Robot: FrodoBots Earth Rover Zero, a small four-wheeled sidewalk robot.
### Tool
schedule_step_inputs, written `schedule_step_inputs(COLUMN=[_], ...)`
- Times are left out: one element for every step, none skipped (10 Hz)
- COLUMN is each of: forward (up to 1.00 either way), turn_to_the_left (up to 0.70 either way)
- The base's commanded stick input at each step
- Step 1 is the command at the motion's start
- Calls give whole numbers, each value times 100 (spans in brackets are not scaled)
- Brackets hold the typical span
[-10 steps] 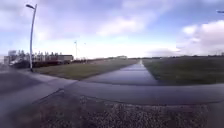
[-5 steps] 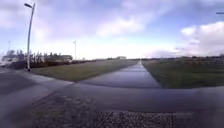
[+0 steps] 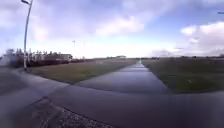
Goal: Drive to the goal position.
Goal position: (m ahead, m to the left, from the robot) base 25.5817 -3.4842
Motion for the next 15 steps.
schedule_step_inputs(forward=[100, 100, 100, 100, 100, 100, 100, 100, 100, 100, 100, 100, 100, 100, 100], turn_to_the_left=[-12, -31, -40, -40, -40, -40, -40, -35, 0, 0, 0, 0, 0, 0, 0])
